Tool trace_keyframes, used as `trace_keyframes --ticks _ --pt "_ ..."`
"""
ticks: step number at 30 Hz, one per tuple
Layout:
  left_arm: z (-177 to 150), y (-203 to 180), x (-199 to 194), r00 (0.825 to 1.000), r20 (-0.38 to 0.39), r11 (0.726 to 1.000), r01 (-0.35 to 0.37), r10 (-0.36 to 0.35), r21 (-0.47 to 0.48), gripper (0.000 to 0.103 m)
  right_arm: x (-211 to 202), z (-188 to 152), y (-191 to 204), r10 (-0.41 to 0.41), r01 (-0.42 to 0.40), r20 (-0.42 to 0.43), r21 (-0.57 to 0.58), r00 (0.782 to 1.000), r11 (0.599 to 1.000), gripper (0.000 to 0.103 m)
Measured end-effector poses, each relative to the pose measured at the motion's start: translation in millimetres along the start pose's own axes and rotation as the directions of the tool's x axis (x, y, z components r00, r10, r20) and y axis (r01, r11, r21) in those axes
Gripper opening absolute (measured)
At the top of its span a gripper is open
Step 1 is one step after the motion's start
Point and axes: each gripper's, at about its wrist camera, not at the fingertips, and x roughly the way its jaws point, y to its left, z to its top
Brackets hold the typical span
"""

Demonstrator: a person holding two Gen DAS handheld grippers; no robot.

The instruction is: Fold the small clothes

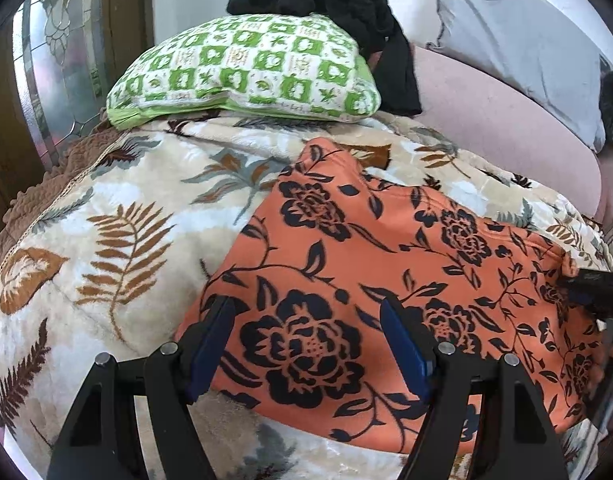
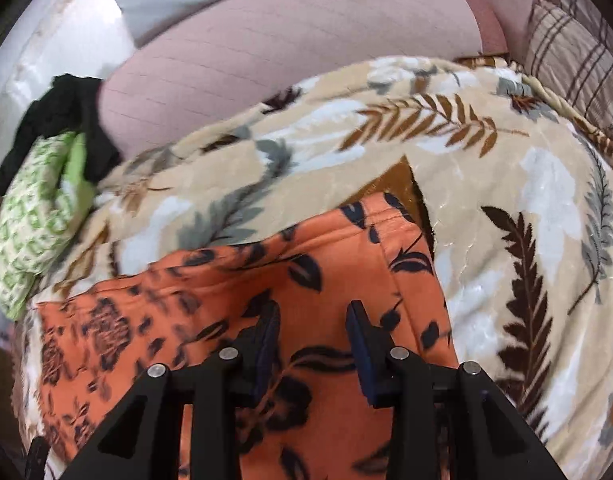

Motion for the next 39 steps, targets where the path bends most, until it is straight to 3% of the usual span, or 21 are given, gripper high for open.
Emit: trace_keyframes --ticks 3,6,12,16,19,23,27,30,33,34,37,39 --pt "1 -9 -2 1.000 0.008 1.000 0.015 -0.015 0.023 0.076 15 0 2 -0.030 0.030 -0.014 -0.035 0.999 0.999 0.039" --pt "1 -17 -3 1.000 0.011 0.999 0.027 -0.027 0.039 0.076 11 3 7 -0.025 0.024 -0.014 -0.059 1.000 0.998 0.049" --pt "-1 -26 -4 0.999 0.007 0.998 0.041 -0.041 0.056 0.076 -30 -8 4 0.009 -0.005 0.065 -0.061 0.998 0.998 0.049" --pt "-2 -22 0 0.999 -0.021 0.998 0.045 -0.044 0.038 0.076 -68 -32 -7 0.066 -0.058 0.081 -0.087 0.995 0.994 0.049" --pt "-3 -12 4 0.999 -0.034 1.000 0.024 -0.024 0.017 0.076 -86 -64 -22 0.105 -0.099 0.056 -0.093 0.993 0.991 0.049" --pt "-10 -1 29 0.992 -0.124 1.000 -0.014 0.015 0.013 0.076 -79 -96 -43 0.080 -0.078 0.010 -0.103 0.997 0.992 0.049" --pt "-10 0 33 0.990 -0.133 0.998 -0.033 0.039 0.046 0.077 -68 -102 -63 0.138 -0.139 -0.042 -0.020 0.990 0.990 0.049" --pt "-7 13 19 0.993 -0.116 1.000 -0.005 0.003 -0.017 0.077 -83 -98 -66 0.187 -0.187 -0.013 -0.001 0.982 0.982 0.049" --pt "-9 33 3 0.995 -0.097 0.996 0.005 -0.014 -0.090 0.077 -101 -100 -76 0.300 -0.299 -0.014 0.055 0.954 0.953 0.054" --pt "-10 39 -2 0.996 -0.092 0.994 0.008 -0.018 -0.112 0.077 -105 -104 -80 0.354 -0.351 -0.022 0.094 0.935 0.932 0.059" --pt "-17 61 -15 0.996 -0.086 0.983 0.009 -0.025 -0.186 0.077 -114 -122 -88 0.494 -0.479 -0.051 0.179 0.868 0.859 0.063" --pt "-21 70 -15 0.994 -0.103 0.974 0.022 -0.046 -0.225 0.077 -115 -132 -89 0.535 -0.512 -0.065 0.212 0.843 0.832 0.065"
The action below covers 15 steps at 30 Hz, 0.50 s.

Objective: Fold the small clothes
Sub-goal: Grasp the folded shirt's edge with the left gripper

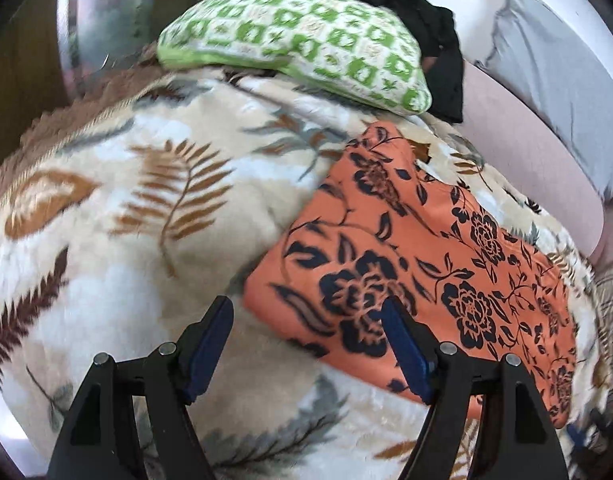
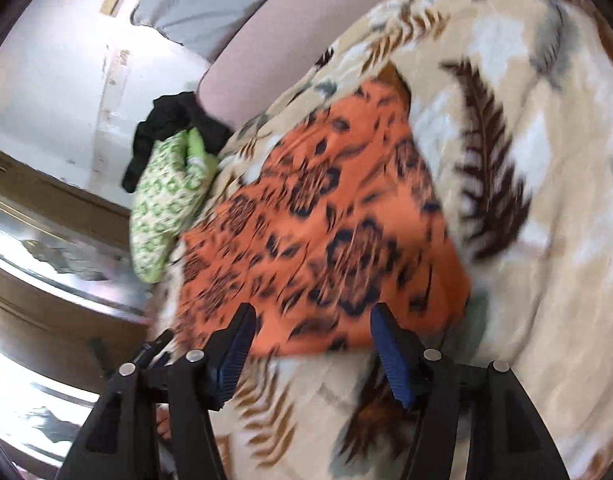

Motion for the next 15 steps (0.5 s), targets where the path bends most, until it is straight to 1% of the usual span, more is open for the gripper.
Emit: trace_keyframes --ticks 1,3,5,7,9,10,11,13,15 --pt "-2 5 0 1.000 -0.014 1.000 0.008 -0.009 -0.020 0.077 0 -7 -4 0.022 -0.021 -0.010 0.029 1.000 0.999 0.066" --pt "-6 14 6 0.997 -0.062 0.996 0.046 -0.051 -0.079 0.077 5 -17 -11 0.054 -0.051 -0.037 0.079 0.998 0.996 0.066" --pt "-9 21 11 0.988 -0.102 0.984 0.102 -0.117 -0.146 0.077 14 -24 -20 0.085 -0.076 -0.061 0.144 0.995 0.987 0.066" --pt "-10 21 17 0.980 -0.121 0.976 0.133 -0.155 -0.172 0.077 25 -29 -27 0.129 -0.109 -0.090 0.204 0.988 0.973 0.066" --pt "-9 14 26 0.979 -0.127 0.977 0.141 -0.161 -0.158 0.077 32 -26 -31 0.135 -0.114 -0.082 0.227 0.987 0.967 0.066" --pt "-8 13 31 0.977 -0.134 0.977 0.144 -0.166 -0.156 0.077 36 -24 -34 0.124 -0.104 -0.070 0.234 0.990 0.967 0.066" --pt "-8 10 36 0.971 -0.140 0.971 0.170 -0.194 -0.169 0.077 39 -21 -37 0.118 -0.100 -0.064 0.242 0.991 0.965 0.066" --pt "-7 7 43 0.959 -0.133 0.955 0.224 -0.252 -0.194 0.077 47 -15 -45 0.147 -0.131 -0.032 0.292 0.989 0.947 0.066" --pt "-3 3 48 0.957 -0.119 0.952 0.236 -0.263 -0.197 0.077 54 -7 -52 0.147 -0.137 -0.008 0.323 0.989 0.936 0.066"
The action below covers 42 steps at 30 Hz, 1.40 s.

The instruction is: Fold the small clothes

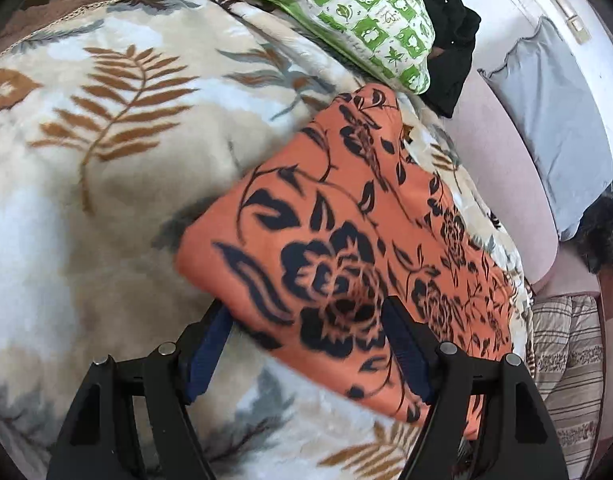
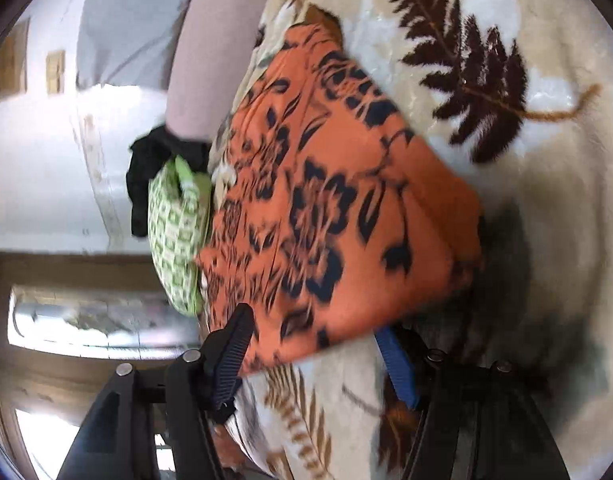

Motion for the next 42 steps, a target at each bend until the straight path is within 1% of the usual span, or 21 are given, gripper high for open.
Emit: trace_keyframes --ticks 4,8,12,17,18,19,20,21,22,23,25,27,29,30,31,32,34,35,36,37,42 --pt "3 -7 1 0.996 0.047 0.997 0.073 -0.073 0.000 0.077 1 9 0 0.062 -0.063 0.081 0.015 0.995 0.998 0.067" --pt "3 -16 -6 0.987 0.119 0.993 0.106 -0.110 0.045 0.077 -2 13 14 0.095 -0.084 0.143 -0.079 0.985 0.993 0.067" --pt "1 -13 11 0.997 0.059 0.999 0.043 -0.045 0.030 0.077 12 17 8 0.037 -0.030 0.124 -0.053 0.992 0.998 0.066" --pt "2 -14 11 0.996 0.055 0.997 0.073 -0.074 0.021 0.079 23 28 6 0.023 -0.020 0.122 -0.022 0.992 1.000 0.065" --pt "3 -12 10 0.994 0.064 0.996 0.090 -0.090 0.006 0.079 25 28 7 0.025 -0.020 0.129 -0.038 0.991 0.999 0.064" --pt "4 -10 10 0.992 0.072 0.994 0.108 -0.107 -0.010 0.079 26 28 9 0.014 -0.006 0.142 -0.052 0.990 0.999 0.051" --pt "4 -9 10 0.990 0.080 0.993 0.118 -0.116 -0.019 0.069 26 27 12 -0.004 0.015 0.157 -0.071 0.988 0.997 0.042" --pt "5 -8 9 0.990 0.086 0.994 0.111 -0.109 -0.018 0.044 27 26 18 -0.018 0.036 0.170 -0.102 0.985 0.994 0.036" --pt "6 -9 8 0.992 0.087 0.996 0.092 -0.091 -0.007 0.035 27 25 23 -0.027 0.051 0.182 -0.127 0.983 0.991 0.034" --pt "6 -9 8 0.993 0.084 0.996 0.089 -0.089 0.004 0.034 25 24 28 -0.032 0.063 0.195 -0.153 0.980 0.986 0.033" --pt "6 -8 10 0.993 0.081 0.996 0.085 -0.084 -0.010 0.034 23 21 39 -0.048 0.094 0.214 -0.208 0.976 0.974 0.033" --pt "6 -6 15 0.994 0.065 0.995 0.088 -0.086 -0.035 0.054 25 22 39 -0.061 0.106 0.212 -0.207 0.975 0.973 0.033" --pt "6 -5 18 0.989 0.054 0.988 0.139 -0.136 -0.067 0.070 27 25 29 -0.026 0.056 0.201 -0.141 0.979 0.988 0.036" --pt "6 -7 18 0.989 0.059 0.987 0.143 -0.139 -0.069 0.071 26 26 25 -0.019 0.040 0.193 -0.109 0.981 0.993 0.038" --pt "6 -9 18 0.989 0.062 0.989 0.138 -0.134 -0.061 0.071 28 28 20 -0.028 0.039 0.177 -0.062 0.984 0.997 0.055" --pt "6 -13 18 0.990 0.065 0.991 0.126 -0.123 -0.037 0.071 31 31 15 -0.023 0.028 0.167 -0.030 0.986 0.999 0.058" --pt "5 -16 18 0.991 0.077 0.994 0.110 -0.108 -0.024 0.059 31 33 14 0.003 0.007 0.186 -0.052 0.983 0.999 0.057" --pt "6 -17 19 0.992 0.080 0.995 0.097 -0.095 -0.019 0.034 31 34 16 0.001 0.015 0.187 -0.081 0.982 0.997 0.057" --pt "8 -19 21 0.992 0.078 0.995 0.101 -0.100 -0.004 0.029 34 34 23 -0.017 0.043 0.190 -0.134 0.982 0.990 0.052" --pt "8 -21 20 0.991 0.082 0.994 0.107 -0.107 0.004 0.027 36 33 27 -0.039 0.074 0.198 -0.168 0.979 0.983 0.034" --pt "6 -34 7 0.986 0.120 0.993 0.108 -0.112 0.045 0.019 30 22 54 -0.083 0.167 0.265 -0.313 0.961 0.935 0.027"
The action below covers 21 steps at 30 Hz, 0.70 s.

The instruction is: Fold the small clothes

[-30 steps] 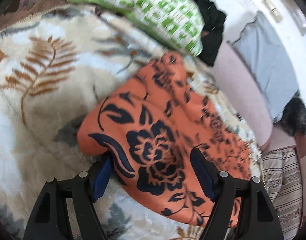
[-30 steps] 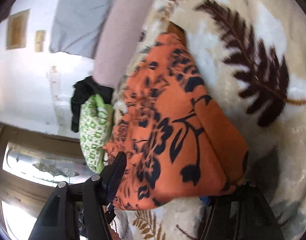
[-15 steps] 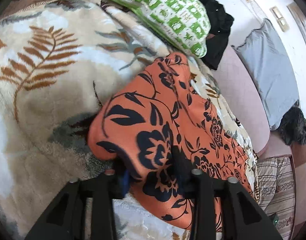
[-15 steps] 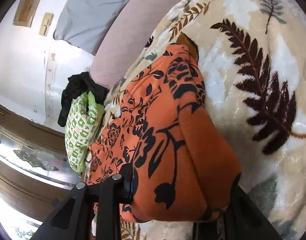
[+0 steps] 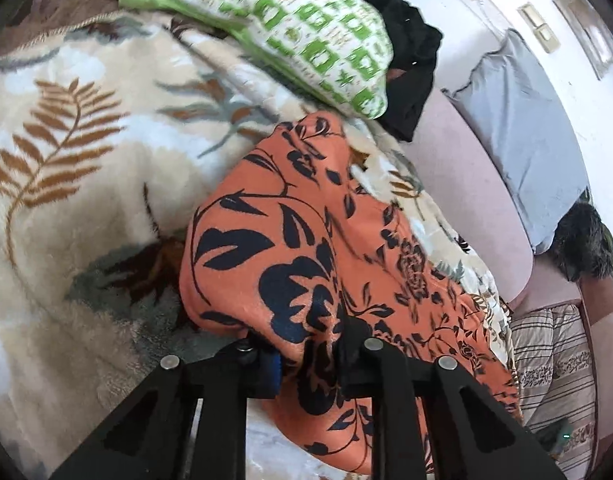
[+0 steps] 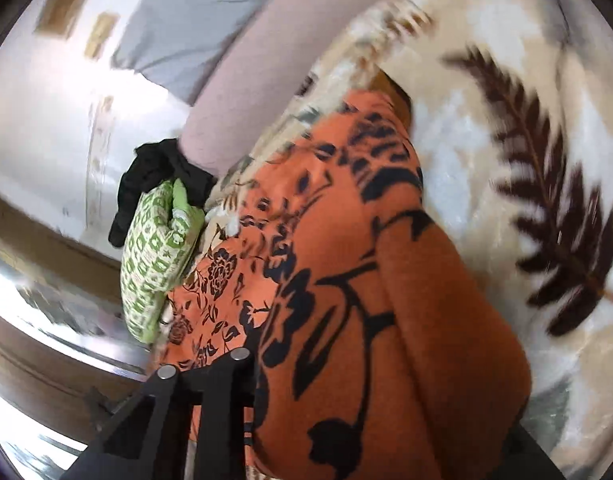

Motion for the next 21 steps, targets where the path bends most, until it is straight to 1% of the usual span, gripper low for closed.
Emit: trace_keyframes --ticks 3,6,8,10,11,12,13,14,15,16,17,18,19,20,21 --pt "0 -7 -15 1.000 0.017 1.000 0.014 -0.014 0.013 0.019 -19 -2 28 -0.022 0.031 0.068 -0.141 0.997 0.990 0.026" --pt "-8 -11 -34 1.000 0.014 0.999 0.025 -0.026 0.036 0.019 -38 -8 40 -0.026 0.045 0.096 -0.196 0.995 0.980 0.026" --pt "-19 -12 -51 1.000 0.012 0.998 0.022 -0.022 0.067 0.019 -56 -13 37 -0.019 0.034 0.088 -0.176 0.996 0.984 0.026" --pt "-28 -7 -56 1.000 0.003 0.998 0.008 -0.008 0.063 0.020 -73 -19 31 -0.012 0.024 0.079 -0.147 0.997 0.989 0.026" --pt "-33 -1 -53 1.000 -0.015 0.999 -0.016 0.016 0.044 0.025 -75 -21 30 -0.020 0.029 0.070 -0.130 0.997 0.991 0.026" --pt "-35 4 -45 0.998 -0.050 0.998 -0.040 0.042 0.038 0.031 -73 -21 22 -0.035 0.039 0.040 -0.104 0.999 0.994 0.026" --pt "-36 10 -35 0.992 -0.104 0.997 -0.072 0.075 0.031 0.034 -68 -22 13 -0.051 0.051 -0.001 -0.078 0.999 0.996 0.029" --pt "-36 21 -25 0.979 -0.174 0.994 -0.106 0.103 -0.009 0.037 -58 -22 -2 -0.081 0.080 -0.064 -0.020 0.995 0.997 0.029" --pt "-34 33 -25 0.977 -0.205 0.994 -0.077 0.060 -0.077 0.037 -52 -22 -16 -0.095 0.100 -0.113 0.039 0.989 0.994 0.032" --pt "-31 41 -30 0.979 -0.202 0.991 -0.039 0.012 -0.131 0.037 -44 -24 -34 -0.088 0.116 -0.188 0.140 0.978 0.983 0.033" --pt "-25 49 -39 0.982 -0.190 0.986 -0.029 -0.002 -0.164 0.037 -42 -27 -49 -0.047 0.104 -0.230 0.243 0.972 0.964 0.035" --pt "-16 58 -54 0.987 -0.159 0.984 -0.023 -0.006 -0.179 0.038 -45 -29 -57 -0.005 0.073 -0.223 0.295 0.975 0.953 0.040" --pt "-10 64 -65 0.992 -0.128 0.982 -0.022 -0.002 -0.188 0.038 -53 -31 -59 0.003 0.066 -0.219 0.307 0.976 0.949 0.048" --pt "-4 73 -84 0.997 -0.069 0.979 -0.035 0.022 -0.199 0.039 -60 -31 -58 -0.010 0.075 -0.219 0.291 0.976 0.954 0.051" --pt "0 78 -98 0.998 -0.016 0.978 -0.055 0.053 -0.199 0.043 -72 -34 -55 -0.038 0.094 -0.213 0.259 0.976 0.961 0.058"
